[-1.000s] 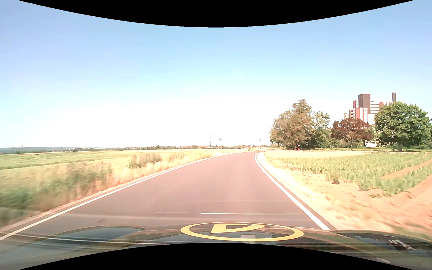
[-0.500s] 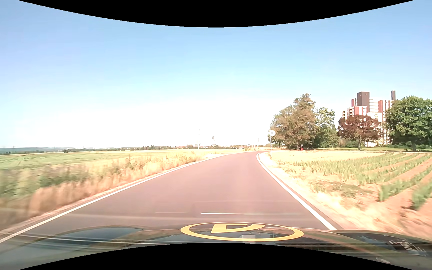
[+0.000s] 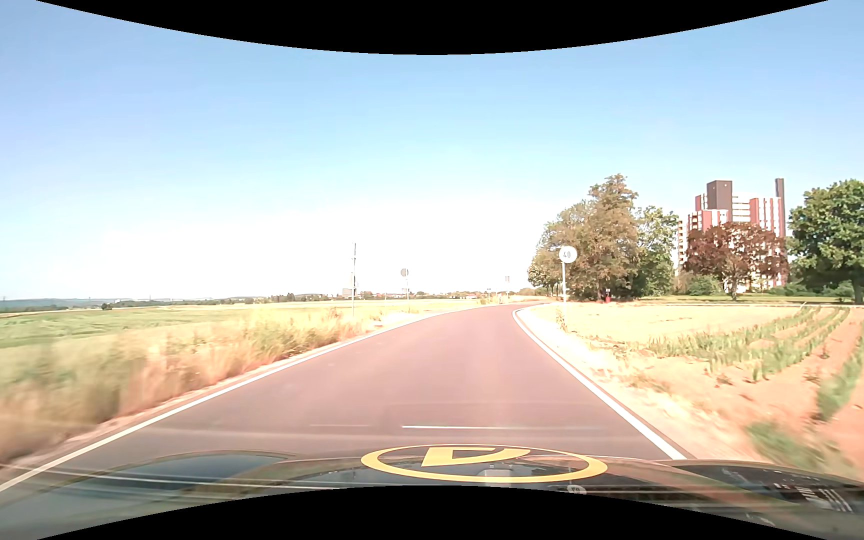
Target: Follow the waypoints while adhering to traffic rules and regulations
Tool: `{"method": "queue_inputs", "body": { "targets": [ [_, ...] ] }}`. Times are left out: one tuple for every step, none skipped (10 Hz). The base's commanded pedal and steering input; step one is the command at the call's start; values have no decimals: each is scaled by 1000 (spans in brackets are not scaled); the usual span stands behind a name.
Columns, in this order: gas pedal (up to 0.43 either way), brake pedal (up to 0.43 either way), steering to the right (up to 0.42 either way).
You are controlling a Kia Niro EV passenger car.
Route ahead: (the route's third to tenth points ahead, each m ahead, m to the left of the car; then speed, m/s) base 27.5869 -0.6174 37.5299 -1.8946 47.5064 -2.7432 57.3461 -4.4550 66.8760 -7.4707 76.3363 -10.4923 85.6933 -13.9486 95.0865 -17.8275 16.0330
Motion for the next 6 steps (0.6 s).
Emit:
{"method": "queue_inputs", "body": {
  "targets": [
    [0, 0, 30],
    [0, 0, 30],
    [0, 0, 30],
    [0, 0, 30],
    [0, 0, 30],
    [0, 0, 28]
  ]
}}
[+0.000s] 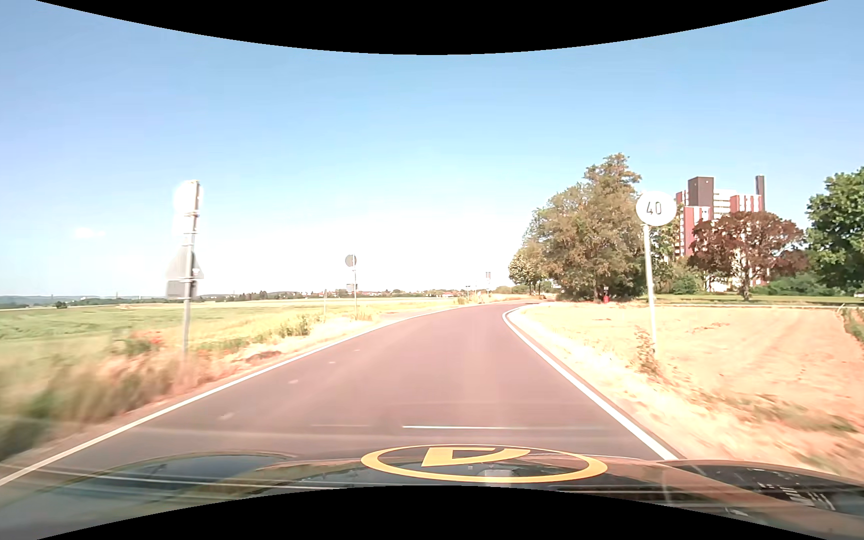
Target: Follow the waypoints while adhering to traffic rules and regulations
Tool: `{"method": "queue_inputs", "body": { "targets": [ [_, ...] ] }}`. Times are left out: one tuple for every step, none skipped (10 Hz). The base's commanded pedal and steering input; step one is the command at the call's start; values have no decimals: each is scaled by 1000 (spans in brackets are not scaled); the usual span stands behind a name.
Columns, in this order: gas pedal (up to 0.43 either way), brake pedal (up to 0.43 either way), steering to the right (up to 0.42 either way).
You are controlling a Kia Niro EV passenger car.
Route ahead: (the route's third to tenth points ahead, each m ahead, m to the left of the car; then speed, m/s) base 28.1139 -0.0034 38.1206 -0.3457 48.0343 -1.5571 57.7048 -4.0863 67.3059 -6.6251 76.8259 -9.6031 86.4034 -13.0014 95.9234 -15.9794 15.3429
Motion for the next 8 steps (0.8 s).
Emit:
{"method": "queue_inputs", "body": {
  "targets": [
    [0, 0, 22],
    [0, 0, 14],
    [0, 0, 13],
    [0, 0, 13],
    [0, 0, 13],
    [0, 0, 12],
    [0, 0, 14],
    [0, 0, 18]
  ]
}}
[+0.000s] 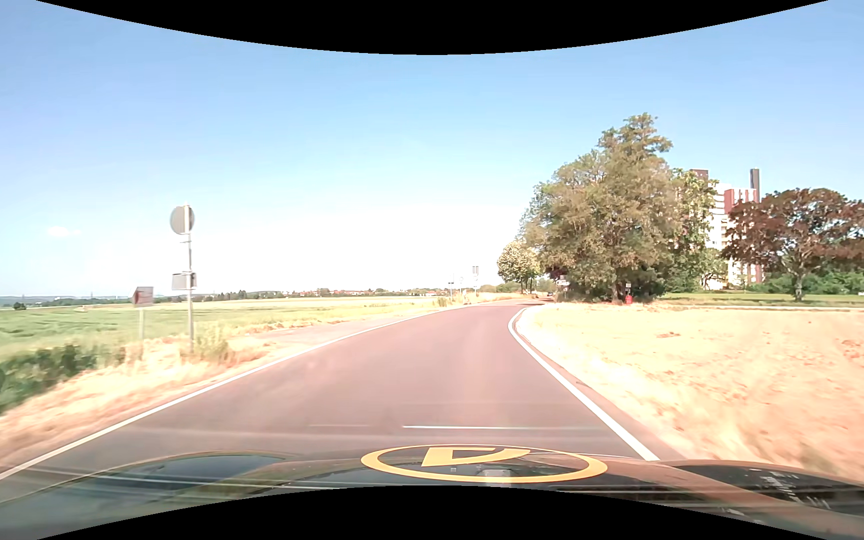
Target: Follow the waypoints while adhering to traffic rules and regulations
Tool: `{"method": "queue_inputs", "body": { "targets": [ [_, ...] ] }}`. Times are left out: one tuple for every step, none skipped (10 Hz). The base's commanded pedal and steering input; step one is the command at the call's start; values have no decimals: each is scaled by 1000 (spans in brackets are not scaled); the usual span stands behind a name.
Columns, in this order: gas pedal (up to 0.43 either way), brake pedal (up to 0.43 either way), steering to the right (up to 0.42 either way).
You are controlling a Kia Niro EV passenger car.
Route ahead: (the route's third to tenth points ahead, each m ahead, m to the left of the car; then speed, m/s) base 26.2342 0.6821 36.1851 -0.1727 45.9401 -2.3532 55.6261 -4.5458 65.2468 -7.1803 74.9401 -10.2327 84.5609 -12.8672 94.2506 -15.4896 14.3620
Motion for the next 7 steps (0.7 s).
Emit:
{"method": "queue_inputs", "body": {
  "targets": [
    [0, 0, 21],
    [0, 0, 24],
    [0, 0, 25],
    [0, 0, 24],
    [0, 0, 26],
    [0, 0, 27],
    [8, 0, 28]
  ]
}}
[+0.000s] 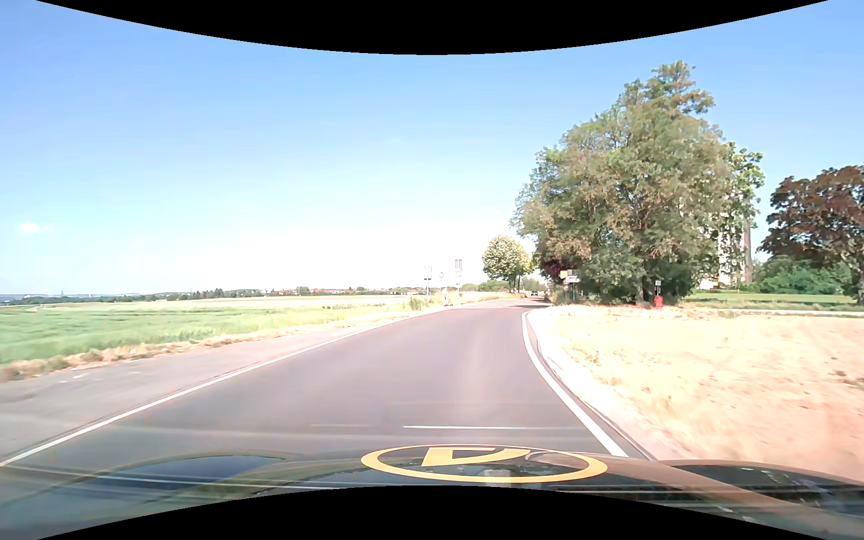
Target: Follow the waypoints while adhering to traffic rules and regulations
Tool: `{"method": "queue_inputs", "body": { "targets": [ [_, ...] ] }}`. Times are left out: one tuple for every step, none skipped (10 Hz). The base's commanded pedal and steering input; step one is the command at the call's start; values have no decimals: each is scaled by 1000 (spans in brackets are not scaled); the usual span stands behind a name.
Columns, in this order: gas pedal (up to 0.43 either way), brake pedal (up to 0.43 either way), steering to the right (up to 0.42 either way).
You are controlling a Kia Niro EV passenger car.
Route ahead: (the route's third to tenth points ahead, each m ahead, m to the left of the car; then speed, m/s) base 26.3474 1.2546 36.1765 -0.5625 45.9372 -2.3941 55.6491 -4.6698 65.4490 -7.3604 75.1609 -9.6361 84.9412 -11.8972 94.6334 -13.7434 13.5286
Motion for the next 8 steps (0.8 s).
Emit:
{"method": "queue_inputs", "body": {
  "targets": [
    [20, 0, 29],
    [20, 0, 29],
    [20, 0, 30],
    [28, 0, 31],
    [28, 0, 32],
    [28, 0, 33],
    [28, 0, 33],
    [28, 0, 33]
  ]
}}
